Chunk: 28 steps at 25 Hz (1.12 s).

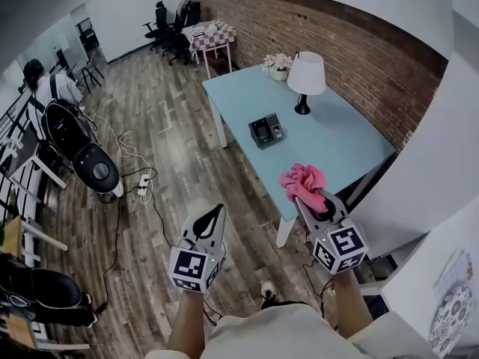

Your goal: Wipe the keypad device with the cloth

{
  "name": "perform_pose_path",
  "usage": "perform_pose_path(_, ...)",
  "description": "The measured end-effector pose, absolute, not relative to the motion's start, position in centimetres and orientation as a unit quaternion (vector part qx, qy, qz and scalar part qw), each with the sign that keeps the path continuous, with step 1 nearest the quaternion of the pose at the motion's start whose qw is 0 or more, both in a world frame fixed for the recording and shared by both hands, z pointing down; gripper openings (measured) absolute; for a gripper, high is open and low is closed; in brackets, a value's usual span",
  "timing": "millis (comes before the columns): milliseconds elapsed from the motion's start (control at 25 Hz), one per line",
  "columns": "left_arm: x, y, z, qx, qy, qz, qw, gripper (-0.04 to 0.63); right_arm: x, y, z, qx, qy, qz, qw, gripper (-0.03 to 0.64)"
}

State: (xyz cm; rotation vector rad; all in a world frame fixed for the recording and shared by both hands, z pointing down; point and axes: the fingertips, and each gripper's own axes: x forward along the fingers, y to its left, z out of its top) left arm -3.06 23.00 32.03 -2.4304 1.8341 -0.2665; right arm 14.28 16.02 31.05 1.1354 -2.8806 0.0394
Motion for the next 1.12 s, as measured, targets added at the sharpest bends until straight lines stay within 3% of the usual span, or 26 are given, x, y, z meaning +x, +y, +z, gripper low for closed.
perform_pose_path(560, -3.5, 13.5, 33.2, -0.781, 0.617, -0.09, 0.03, 0.024, 14.8, 6.4, 31.9, 0.365, -0.93, 0.029, 0.037, 0.137)
perform_pose_path(1120, -5.6, 7.4, 34.9, -0.794, 0.6, -0.094, 0.019, 0.065, 14.0, 1.8, 33.4, 0.38, -0.923, 0.045, 0.045, 0.137)
